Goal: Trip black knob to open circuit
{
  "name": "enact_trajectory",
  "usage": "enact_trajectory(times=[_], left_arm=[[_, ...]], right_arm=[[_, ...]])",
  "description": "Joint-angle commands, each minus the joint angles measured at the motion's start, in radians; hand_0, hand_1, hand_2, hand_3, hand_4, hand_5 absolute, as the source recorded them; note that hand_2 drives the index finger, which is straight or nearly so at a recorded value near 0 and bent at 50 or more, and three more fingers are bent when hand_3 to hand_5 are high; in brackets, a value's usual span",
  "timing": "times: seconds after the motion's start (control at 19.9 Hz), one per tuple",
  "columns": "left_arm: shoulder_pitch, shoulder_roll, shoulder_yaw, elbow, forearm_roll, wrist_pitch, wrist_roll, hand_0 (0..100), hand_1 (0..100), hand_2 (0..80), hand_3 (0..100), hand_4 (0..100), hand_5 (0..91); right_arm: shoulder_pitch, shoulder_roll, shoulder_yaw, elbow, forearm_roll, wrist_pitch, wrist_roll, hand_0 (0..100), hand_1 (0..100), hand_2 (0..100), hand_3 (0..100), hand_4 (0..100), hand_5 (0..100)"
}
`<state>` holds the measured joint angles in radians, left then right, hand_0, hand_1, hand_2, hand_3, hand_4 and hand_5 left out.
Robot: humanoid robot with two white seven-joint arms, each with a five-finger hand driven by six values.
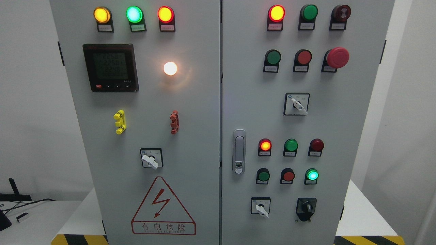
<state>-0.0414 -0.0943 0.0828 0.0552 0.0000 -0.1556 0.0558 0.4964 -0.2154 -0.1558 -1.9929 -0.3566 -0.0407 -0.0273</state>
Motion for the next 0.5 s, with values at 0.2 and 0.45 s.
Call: enact_trajectory(times=[0.2,0.45], left_arm=[[0.0,0.001,0.0,0.0,-0.031,-0.001,-0.001,12,39,0.0,0,0,0.0],[0.0,-0.001,0.0,0.0,-0.031,-0.001,-0.001,12,39,0.0,0,0,0.0]], right_arm=[[0.002,-0.001,-0.004,-0.014,-0.002,0.002,0.0,0,0,18,26,25,25],[0.002,0.002,-0.002,-0.014,-0.002,0.004,0.0,0,0,18,26,25,25]])
